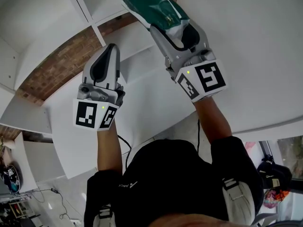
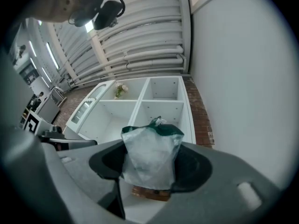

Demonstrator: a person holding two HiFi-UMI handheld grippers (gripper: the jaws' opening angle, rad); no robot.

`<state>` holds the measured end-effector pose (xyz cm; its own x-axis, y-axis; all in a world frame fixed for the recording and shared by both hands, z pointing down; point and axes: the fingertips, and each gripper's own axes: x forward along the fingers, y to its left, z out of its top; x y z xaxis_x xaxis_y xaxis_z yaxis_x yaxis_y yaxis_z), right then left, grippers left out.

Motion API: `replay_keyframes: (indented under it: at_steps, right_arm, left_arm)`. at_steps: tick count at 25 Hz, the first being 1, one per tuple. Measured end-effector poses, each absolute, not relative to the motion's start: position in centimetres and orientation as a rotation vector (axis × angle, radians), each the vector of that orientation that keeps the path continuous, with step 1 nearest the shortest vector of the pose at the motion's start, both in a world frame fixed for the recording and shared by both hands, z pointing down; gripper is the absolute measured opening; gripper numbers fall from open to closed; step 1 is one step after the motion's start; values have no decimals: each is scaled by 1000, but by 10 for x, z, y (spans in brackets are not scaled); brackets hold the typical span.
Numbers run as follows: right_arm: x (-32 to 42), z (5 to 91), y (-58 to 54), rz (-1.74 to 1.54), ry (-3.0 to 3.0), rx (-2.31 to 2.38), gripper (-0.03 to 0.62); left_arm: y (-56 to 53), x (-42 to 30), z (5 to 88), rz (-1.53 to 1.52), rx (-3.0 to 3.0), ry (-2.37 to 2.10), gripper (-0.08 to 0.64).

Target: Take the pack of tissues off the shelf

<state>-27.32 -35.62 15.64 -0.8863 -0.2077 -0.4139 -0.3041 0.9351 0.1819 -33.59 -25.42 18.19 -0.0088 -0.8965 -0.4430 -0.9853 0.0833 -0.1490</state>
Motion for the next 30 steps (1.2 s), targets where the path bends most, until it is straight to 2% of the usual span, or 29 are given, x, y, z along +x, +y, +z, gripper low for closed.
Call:
replay_keyframes:
  at_steps: [12,30]
  right_arm:
    - [-227,205,-333,249,2701,-412,265]
    - [-218,201,-331,276,2681,-405,264]
  left_arm:
    - [-235,-326,198,312,-1838,1979,-2]
    - [-234,-317,195,315,-1828,1972,-2]
